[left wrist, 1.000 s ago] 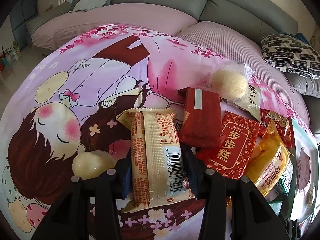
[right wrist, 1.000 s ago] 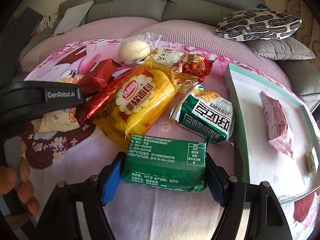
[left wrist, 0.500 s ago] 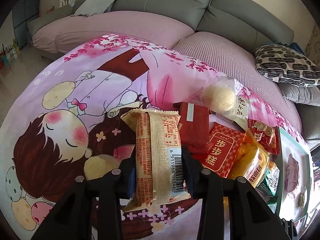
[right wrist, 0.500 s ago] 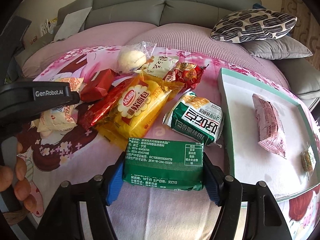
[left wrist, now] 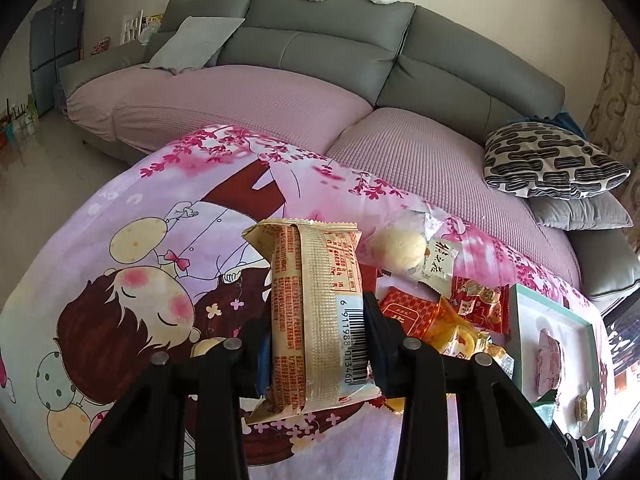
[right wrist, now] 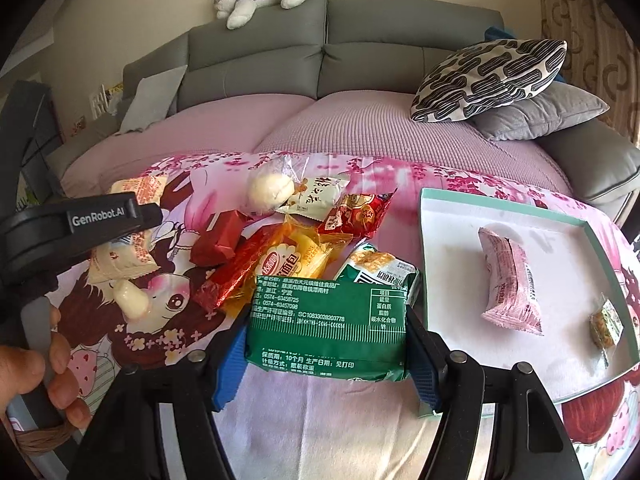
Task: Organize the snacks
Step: 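Lift and carry the cream bag and green block over the tray with both grippers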
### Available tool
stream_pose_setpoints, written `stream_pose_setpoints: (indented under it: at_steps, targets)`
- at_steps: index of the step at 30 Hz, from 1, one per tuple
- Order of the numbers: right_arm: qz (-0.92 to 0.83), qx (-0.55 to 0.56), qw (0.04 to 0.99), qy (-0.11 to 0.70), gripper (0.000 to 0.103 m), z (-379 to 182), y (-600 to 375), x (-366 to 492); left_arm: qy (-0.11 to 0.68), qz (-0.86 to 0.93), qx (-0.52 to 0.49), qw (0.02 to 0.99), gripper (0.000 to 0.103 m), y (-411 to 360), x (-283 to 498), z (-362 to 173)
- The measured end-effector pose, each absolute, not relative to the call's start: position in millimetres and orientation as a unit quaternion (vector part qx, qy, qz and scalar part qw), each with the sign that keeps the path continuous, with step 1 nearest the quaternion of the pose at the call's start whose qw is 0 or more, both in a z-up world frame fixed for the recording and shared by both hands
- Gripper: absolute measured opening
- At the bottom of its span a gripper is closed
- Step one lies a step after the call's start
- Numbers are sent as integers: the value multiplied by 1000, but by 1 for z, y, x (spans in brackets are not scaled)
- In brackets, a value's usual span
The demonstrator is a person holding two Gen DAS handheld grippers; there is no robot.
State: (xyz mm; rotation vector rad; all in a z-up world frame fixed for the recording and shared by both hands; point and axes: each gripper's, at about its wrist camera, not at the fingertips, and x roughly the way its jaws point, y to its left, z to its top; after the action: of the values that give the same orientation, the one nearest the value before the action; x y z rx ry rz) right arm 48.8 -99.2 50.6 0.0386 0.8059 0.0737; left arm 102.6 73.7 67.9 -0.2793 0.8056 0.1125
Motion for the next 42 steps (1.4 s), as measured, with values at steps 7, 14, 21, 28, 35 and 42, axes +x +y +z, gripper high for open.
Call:
stream_pose_setpoints:
  at_steps: [7,14,21,28,35,42]
  targets:
    - [21,32,918,395,72,49,-114,50,389,33,-126,912,40,57,101,74]
    - [-31,60,918,391,72,52,-162,49,391,-12,-113,914,40,18,102,78]
    - [-101,101,912,383,72,55,-226,43,396,-75,-76,912,40,-50,102,79]
    - [-166,127,906,369,72,55,-282,32,400,-137,-36,906,40,-120,102,74]
    - [-207,147,894,369,72,45,-321,28,411,-157,8,898,40,-165,109,53]
    - [-212,139,890,379,72,29,-328,37,426,-153,24,891,40,-185,128,29]
